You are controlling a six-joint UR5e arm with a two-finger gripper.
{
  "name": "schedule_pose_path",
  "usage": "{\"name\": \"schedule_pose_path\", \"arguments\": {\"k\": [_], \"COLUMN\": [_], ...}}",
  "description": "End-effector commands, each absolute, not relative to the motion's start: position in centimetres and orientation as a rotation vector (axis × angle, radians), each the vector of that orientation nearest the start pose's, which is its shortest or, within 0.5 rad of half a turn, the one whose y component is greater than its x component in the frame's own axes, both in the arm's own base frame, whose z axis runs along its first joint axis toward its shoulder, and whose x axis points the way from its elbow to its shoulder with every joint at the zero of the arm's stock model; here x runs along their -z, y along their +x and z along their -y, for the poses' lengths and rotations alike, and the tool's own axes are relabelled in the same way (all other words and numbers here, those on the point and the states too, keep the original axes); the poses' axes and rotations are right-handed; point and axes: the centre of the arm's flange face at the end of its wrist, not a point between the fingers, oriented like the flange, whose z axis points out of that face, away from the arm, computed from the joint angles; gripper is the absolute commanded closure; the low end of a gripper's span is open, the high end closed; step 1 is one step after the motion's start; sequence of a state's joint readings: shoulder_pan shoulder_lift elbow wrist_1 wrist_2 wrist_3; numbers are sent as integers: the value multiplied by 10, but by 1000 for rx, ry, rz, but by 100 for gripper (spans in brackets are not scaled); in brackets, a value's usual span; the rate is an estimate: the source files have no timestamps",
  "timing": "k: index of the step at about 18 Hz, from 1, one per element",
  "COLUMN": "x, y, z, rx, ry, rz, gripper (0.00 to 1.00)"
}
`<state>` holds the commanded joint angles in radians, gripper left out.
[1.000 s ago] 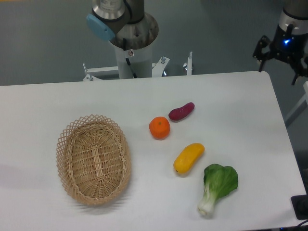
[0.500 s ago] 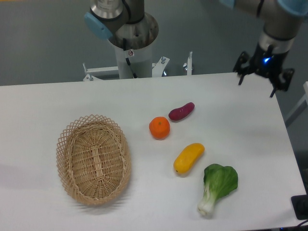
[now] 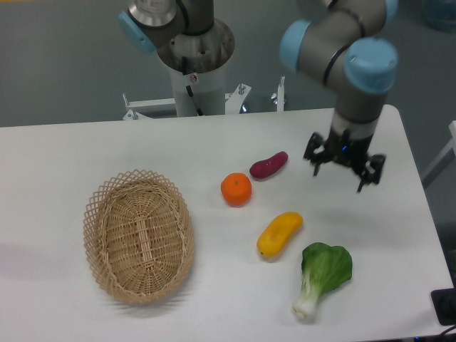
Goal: Pick up the mango from the table
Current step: 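Move the open gripper over the table toward the yellow mango, then lower the gripper around the yellow mango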
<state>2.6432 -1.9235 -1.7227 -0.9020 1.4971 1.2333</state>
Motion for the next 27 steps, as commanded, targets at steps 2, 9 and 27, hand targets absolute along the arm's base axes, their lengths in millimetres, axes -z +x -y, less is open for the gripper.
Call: {"name": "schedule_pose_path", "arguments": {"k": [2,9,27], "x": [-276,-241,-195], "y": [-456,-432,-407], "z": [-428,-469,-486], "rx": [-156,-183,-221], "ry": [-2995,-2986,-3049], "rz": [-298,-558,-445], "gripper": [0,0,11]}}
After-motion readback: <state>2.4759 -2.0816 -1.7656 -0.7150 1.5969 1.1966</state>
